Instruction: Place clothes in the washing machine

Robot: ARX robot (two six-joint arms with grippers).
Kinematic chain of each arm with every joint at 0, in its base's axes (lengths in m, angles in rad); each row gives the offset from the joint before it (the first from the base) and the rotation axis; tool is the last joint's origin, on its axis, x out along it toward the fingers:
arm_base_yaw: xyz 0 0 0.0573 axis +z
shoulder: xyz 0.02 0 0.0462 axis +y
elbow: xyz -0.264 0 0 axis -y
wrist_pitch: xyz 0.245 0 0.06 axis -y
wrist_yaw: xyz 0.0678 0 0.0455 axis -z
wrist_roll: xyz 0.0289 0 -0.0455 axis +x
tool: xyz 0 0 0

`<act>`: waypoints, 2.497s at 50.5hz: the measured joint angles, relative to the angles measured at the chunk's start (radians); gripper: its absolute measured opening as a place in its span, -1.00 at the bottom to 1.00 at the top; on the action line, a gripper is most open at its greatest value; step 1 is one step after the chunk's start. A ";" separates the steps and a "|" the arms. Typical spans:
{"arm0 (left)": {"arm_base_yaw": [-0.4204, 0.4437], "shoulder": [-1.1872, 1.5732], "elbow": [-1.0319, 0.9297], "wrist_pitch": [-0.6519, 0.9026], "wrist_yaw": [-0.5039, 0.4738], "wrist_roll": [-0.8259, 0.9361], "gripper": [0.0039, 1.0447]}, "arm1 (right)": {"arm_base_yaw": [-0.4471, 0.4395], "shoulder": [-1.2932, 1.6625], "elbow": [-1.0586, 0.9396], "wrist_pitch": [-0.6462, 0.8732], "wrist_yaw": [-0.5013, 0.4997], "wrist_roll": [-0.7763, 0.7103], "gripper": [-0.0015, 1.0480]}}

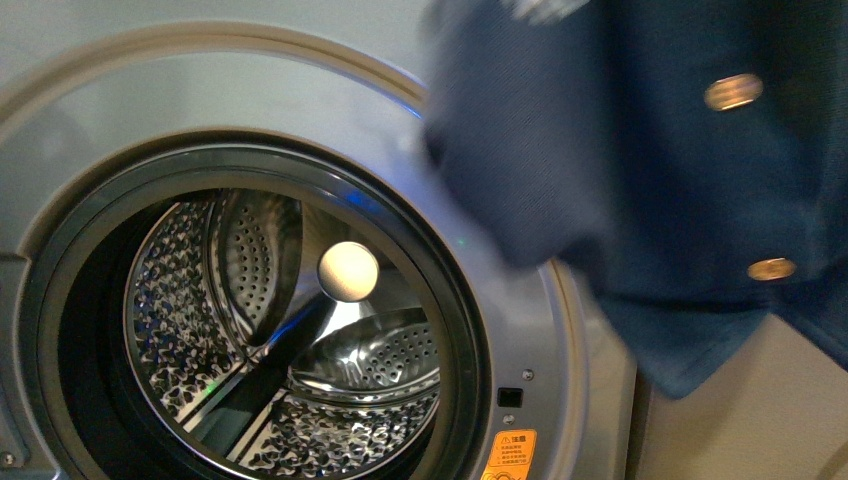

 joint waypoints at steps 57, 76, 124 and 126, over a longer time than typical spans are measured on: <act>0.061 0.020 0.002 0.014 0.179 -0.145 0.88 | 0.129 0.057 0.021 0.010 0.006 0.004 -0.83; 0.111 0.395 0.375 0.346 0.524 -0.403 0.88 | 0.129 0.057 0.021 0.010 0.005 0.005 -0.83; 0.157 1.203 1.029 0.739 1.087 -0.420 0.88 | 0.129 0.057 0.021 0.010 0.005 0.005 -0.83; 0.147 1.216 1.035 0.798 1.124 -0.454 0.88 | 0.129 0.057 0.021 0.010 0.005 0.005 -0.83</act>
